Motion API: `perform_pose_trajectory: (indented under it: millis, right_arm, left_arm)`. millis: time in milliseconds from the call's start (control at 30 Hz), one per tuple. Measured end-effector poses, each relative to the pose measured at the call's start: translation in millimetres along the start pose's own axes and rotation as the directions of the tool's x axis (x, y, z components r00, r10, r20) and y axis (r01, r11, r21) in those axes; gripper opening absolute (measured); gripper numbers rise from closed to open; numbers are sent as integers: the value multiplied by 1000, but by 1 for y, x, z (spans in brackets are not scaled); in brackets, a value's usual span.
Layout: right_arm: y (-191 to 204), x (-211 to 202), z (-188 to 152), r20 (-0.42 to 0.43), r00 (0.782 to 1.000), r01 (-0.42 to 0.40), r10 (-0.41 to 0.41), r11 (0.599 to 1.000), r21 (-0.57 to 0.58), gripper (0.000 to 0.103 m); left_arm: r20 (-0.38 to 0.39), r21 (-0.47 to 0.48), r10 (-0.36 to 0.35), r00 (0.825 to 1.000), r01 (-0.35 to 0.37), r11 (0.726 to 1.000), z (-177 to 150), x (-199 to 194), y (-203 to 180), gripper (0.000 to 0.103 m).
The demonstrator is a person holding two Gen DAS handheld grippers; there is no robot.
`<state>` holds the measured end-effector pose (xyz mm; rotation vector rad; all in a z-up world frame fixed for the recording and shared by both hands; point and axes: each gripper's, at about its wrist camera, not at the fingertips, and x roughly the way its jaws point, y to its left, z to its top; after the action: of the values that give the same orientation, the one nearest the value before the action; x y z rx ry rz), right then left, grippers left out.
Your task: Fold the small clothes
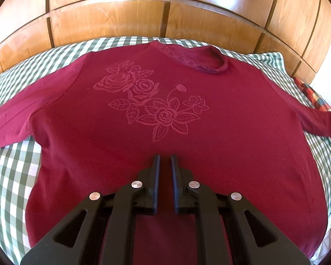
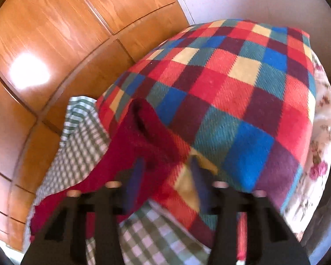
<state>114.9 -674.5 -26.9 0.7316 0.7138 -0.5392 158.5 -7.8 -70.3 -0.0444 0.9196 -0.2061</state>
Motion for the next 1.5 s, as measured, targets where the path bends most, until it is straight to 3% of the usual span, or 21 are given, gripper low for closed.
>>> perform_pose_trajectory:
  millis: [100,167,200,267,400,467,500,533,633,733,867,1000,1100,1167,1300,1500]
  right_arm:
    - [-7,-22,15,81,996,-36,31,998,59,7]
    - [-16,-18,19,59,997,33,-38,996,88,7]
    - [-21,-5,18,3,997,81,-81,992,96,7]
    - [-19,7,14,-29,992,125,-124,991,53,7]
    - [-9,-3,10,11,993,120,-120,993,18,15]
    - [1,-17,7,51,988,146,-144,989,-29,38]
    - [11,-30,3,91,983,163,-157,985,-57,56]
    - [19,-38,-1,112,982,159,-150,984,-78,58]
    - [57,-50,-23,86,995,60,-43,977,-204,59]
    - [117,-40,-63,-26,996,-86,82,934,-347,59]
    - [216,-15,-138,-221,952,-298,212,810,-505,58]
    - [294,7,-201,-337,909,-405,245,714,-571,58]
    - [335,27,-233,-407,877,-463,255,672,-577,58]
    - [359,45,-252,-404,888,-442,219,646,-622,57]
    - [374,82,-260,-319,935,-337,155,665,-667,58]
    - [366,77,-242,-304,936,-337,178,710,-618,61]
  left_arm:
    - [1,-2,-1,1000,1,1000,0,0,0,8]
    - [0,-8,-6,1000,6,1000,0,1,2,8]
    - [0,-9,-7,1000,7,1000,0,1,2,8]
    - [-2,-12,-10,1000,10,1000,1,2,2,8]
    - [-13,-5,-6,1000,6,1000,3,-2,2,8]
    - [-15,-1,-11,1000,11,1000,2,-6,2,8]
    - [-13,-6,-19,1000,19,1000,2,-11,4,8]
    - [-8,-13,-26,1000,26,1000,1,-14,5,8]
    - [13,-19,-24,1000,24,1000,-1,-23,10,8]
    - [29,-29,5,1000,-4,1000,0,-26,17,8]
    - [39,-68,33,999,-31,997,1,-31,31,8]
    - [35,-81,69,997,-65,995,-7,-32,44,8]
    - [22,-113,47,999,-45,993,-20,-29,56,8]
    - [44,-106,37,998,-32,994,-27,-31,58,8]
    - [57,-127,20,998,-13,992,-31,-31,60,8]
    - [75,-143,-1,997,12,990,-33,-28,62,8]
